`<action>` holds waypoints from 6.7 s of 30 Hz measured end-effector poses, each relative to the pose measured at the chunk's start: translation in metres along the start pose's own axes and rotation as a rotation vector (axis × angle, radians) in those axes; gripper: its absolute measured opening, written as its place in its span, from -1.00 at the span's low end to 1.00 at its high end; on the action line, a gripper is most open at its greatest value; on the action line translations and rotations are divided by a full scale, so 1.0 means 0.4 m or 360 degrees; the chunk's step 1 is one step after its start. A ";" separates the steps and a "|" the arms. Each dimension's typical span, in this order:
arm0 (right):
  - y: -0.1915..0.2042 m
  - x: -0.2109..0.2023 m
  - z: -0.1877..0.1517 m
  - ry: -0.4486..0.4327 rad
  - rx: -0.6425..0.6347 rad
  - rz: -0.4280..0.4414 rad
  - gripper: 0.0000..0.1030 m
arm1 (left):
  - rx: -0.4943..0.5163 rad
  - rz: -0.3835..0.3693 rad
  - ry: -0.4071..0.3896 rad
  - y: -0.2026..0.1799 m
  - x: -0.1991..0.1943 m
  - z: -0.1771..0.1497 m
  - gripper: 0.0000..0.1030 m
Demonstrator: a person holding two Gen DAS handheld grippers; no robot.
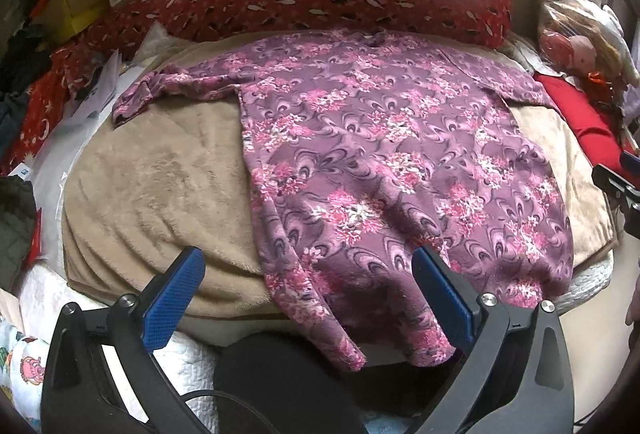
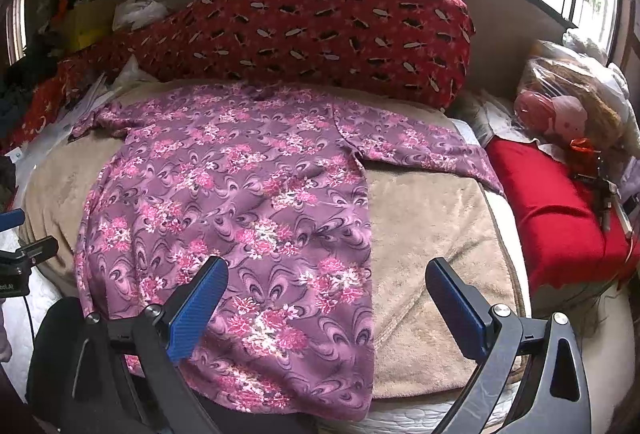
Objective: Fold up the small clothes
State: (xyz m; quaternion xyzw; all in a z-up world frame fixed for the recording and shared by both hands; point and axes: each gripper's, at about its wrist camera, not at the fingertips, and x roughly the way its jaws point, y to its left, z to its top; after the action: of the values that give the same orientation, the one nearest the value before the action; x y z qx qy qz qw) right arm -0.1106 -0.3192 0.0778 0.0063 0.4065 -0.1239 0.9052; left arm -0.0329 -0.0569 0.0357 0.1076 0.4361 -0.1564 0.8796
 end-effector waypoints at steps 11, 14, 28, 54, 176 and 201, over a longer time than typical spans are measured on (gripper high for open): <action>-0.020 0.018 -0.012 0.0024 0.0054 0.0007 0.94 | -0.0002 -0.0005 0.0016 0.003 0.008 0.002 1.00; -0.022 0.019 -0.013 0.0024 0.0054 0.0010 0.94 | 0.0000 -0.0006 0.0022 0.001 0.013 0.004 1.00; -0.013 0.039 -0.016 0.0052 0.0049 0.0045 0.94 | -0.0012 -0.0006 0.0076 -0.006 0.043 0.011 1.00; -0.148 0.228 -0.206 0.0554 0.0406 0.0260 -0.56 | -0.0150 -0.0186 0.0893 0.054 0.278 -0.093 -0.95; -0.338 0.674 0.306 0.0258 0.1278 0.0734 -0.03 | -0.0708 -0.0301 0.0372 0.211 0.565 0.626 -0.90; 0.272 0.624 0.502 0.0228 0.0313 0.0797 -0.43 | -0.0826 -0.0474 0.0402 0.318 0.559 0.533 -0.51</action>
State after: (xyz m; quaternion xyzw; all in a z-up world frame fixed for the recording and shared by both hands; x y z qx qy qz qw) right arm 0.2213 -0.2911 0.0187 0.2031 0.4413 0.0656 0.8716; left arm 0.2979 -0.0488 -0.0094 -0.1667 0.5780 -0.1524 0.7841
